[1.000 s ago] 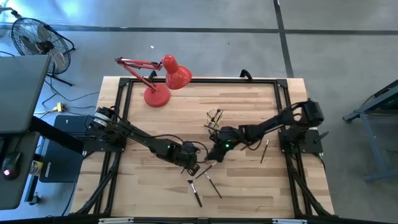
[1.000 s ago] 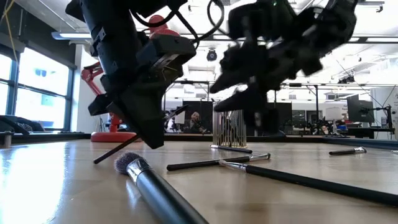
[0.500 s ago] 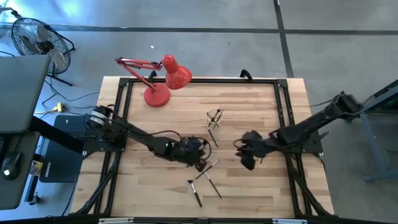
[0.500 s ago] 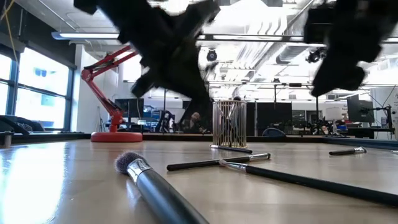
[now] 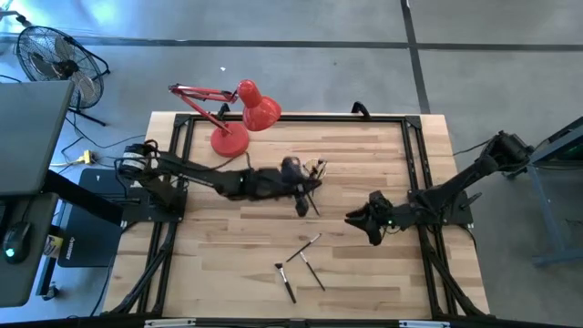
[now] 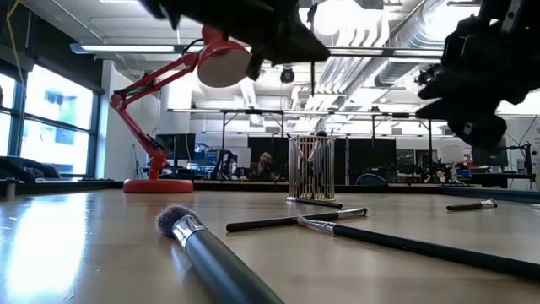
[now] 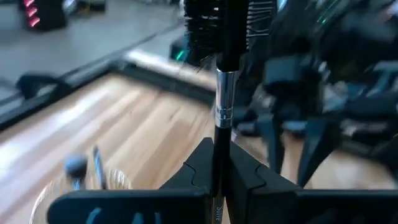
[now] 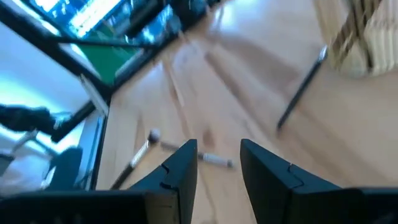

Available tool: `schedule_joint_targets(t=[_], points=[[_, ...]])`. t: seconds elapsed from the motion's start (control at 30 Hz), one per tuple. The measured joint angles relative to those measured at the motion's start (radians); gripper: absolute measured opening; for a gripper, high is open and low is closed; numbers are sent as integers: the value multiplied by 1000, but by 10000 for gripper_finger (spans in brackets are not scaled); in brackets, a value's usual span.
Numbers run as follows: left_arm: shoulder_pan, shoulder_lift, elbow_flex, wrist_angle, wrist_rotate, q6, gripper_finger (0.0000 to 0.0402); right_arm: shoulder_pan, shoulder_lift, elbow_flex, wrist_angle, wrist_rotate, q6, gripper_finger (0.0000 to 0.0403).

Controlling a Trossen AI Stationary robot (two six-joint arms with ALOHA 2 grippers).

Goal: Put items in baskets/containers
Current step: Put the black lash brush into the yellow container

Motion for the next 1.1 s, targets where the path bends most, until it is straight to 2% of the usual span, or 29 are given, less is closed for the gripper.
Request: schedule_joint_targets(t=[0.17, 0.27, 0.5, 0.63, 0.83, 1.1], points=[[126, 0, -126, 253, 110, 5, 8, 0, 0, 9, 39, 80, -75, 116], [196, 1, -178, 394, 211, 4, 8, 0, 0, 13, 53, 147, -102, 116], [281, 103, -161, 491, 397, 7, 8, 0, 0, 13, 58, 348, -102, 116], [297, 147, -155, 480, 405, 18, 8, -2, 0, 13, 58, 419, -102, 116], [297, 177, -145, 484, 414, 102, 11, -37, 0, 13, 60, 423, -97, 116], [296, 176, -144, 431, 334, 113, 78, -89, 0, 13, 65, 369, -93, 116]])
